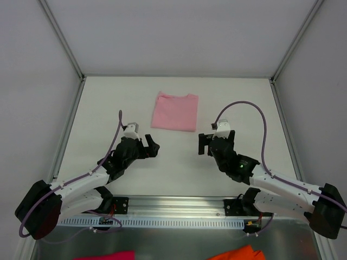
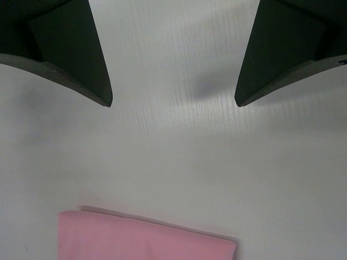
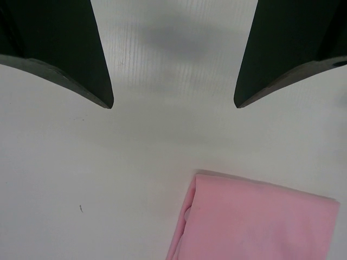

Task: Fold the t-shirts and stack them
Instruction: Fold the long partially folded tshirt into a neat square

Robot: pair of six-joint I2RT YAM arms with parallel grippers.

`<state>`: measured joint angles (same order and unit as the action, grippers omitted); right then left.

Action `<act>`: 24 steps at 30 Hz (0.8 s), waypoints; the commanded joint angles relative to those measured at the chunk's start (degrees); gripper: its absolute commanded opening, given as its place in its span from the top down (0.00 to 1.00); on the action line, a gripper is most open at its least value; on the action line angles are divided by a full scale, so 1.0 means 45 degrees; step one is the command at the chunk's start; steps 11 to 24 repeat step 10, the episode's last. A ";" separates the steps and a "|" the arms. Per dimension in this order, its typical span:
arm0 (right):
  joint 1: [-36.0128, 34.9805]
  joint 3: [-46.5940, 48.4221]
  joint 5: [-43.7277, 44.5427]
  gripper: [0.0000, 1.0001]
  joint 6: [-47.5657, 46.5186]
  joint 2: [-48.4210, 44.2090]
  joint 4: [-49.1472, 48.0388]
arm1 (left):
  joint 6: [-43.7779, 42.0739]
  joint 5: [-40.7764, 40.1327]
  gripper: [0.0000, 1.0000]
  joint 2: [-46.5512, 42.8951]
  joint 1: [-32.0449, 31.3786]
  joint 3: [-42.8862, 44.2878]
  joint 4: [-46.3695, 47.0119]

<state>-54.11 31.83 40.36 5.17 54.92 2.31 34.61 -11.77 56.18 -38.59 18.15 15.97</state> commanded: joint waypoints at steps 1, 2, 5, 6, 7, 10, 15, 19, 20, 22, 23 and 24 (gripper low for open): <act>-0.0066 -0.0257 0.0563 0.00 0.0531 -0.0913 -0.0063 | 0.0238 -0.0490 0.01 -0.0356 -0.0058 -0.0127 0.0163; -0.0066 -0.0239 0.0543 0.00 0.0550 -0.1030 0.0072 | 0.0258 -0.0509 0.01 -0.0414 -0.0058 -0.0128 0.0163; -0.0086 -0.0199 0.0641 0.00 0.0609 -0.1070 0.0328 | 0.0199 -0.0607 0.01 -0.0376 -0.0058 -0.0089 0.0280; -0.0105 -0.0257 0.0641 0.00 0.0590 -0.1109 0.0231 | 0.0122 -0.0684 0.01 -0.0298 -0.0058 0.0008 0.0319; -0.0086 -0.0297 0.0621 0.00 0.0590 -0.1110 0.0133 | 0.0063 -0.0743 0.01 -0.0182 -0.0058 0.0048 0.0338; -0.0105 -0.0258 0.0543 0.00 0.0531 -0.0819 -0.0083 | 0.0004 -0.0998 0.01 0.0443 -0.0038 0.0184 0.0572; -0.0105 -0.0258 0.0543 0.00 0.0531 -0.0819 -0.0083 | 0.0004 -0.0998 0.01 0.0443 -0.0038 0.0184 0.0572; -0.0105 -0.0258 0.0543 0.00 0.0531 -0.0819 -0.0083 | 0.0004 -0.0998 0.01 0.0443 -0.0038 0.0184 0.0572; -0.0105 -0.0258 0.0543 0.00 0.0531 -0.0819 -0.0083 | 0.0004 -0.0998 0.01 0.0443 -0.0038 0.0184 0.0572; -0.0105 -0.0258 0.0543 0.00 0.0531 -0.0819 -0.0083 | 0.0004 -0.0998 0.01 0.0443 -0.0038 0.0184 0.0572; -0.0105 -0.0258 0.0543 0.00 0.0531 -0.0819 -0.0083 | 0.0004 -0.0998 0.01 0.0443 -0.0038 0.0184 0.0572; -0.0105 -0.0258 0.0543 0.00 0.0531 -0.0819 -0.0083 | 0.0004 -0.0998 0.01 0.0443 -0.0038 0.0184 0.0572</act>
